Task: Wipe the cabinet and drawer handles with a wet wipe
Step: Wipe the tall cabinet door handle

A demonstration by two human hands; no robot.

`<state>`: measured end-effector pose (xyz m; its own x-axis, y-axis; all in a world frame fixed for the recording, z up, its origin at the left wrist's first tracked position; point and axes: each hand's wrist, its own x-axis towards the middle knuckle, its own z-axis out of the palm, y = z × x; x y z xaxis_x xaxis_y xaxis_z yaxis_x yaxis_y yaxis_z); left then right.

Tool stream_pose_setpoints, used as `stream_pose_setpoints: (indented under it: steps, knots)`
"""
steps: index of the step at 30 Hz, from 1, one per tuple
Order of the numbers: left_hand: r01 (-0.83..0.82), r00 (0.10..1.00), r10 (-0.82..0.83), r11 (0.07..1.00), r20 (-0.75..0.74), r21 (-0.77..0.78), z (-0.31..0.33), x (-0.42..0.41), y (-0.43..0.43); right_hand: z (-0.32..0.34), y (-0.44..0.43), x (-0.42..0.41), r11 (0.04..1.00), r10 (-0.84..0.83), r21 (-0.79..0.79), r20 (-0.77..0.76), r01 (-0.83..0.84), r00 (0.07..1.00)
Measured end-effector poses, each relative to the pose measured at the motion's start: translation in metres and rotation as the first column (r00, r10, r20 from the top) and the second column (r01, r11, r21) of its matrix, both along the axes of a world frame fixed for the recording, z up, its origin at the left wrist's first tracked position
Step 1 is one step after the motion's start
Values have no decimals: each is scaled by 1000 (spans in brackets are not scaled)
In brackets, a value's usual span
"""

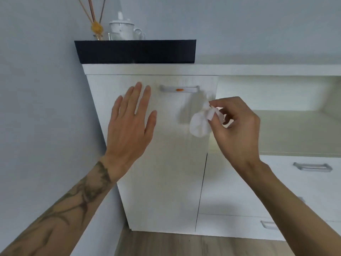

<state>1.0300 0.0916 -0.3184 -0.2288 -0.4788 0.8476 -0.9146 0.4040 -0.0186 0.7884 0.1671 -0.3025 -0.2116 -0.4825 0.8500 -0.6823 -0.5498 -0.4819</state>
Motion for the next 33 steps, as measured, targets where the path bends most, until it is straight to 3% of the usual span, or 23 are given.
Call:
stream_pose_setpoints:
  steps: [6,14,17,20,27,33]
  knots:
    - [80,996,-83,990,-22,-114,45,14,-45,56,-16,28,997,-71,-31,46,72,996]
    - [84,996,-83,971,16,-223,38,11,-89,43,-55,31,991,-128,39,16,128,992]
    - [51,998,-58,964,-18,-260,32,1,-98,38,-63,28,988,-138,-67,-3,137,990]
    - [17,1000,-21,952,-11,-307,28,-2,-109,36,-67,28,977,-164,-160,-168,137,972]
    - [16,1000,-23,927,-15,-375,23,-4,-126,26,-68,14,970,-179,-219,-350,105,919]
    - [24,999,-36,921,-24,-390,23,-4,-128,25,-81,6,954,-220,-257,-258,153,941]
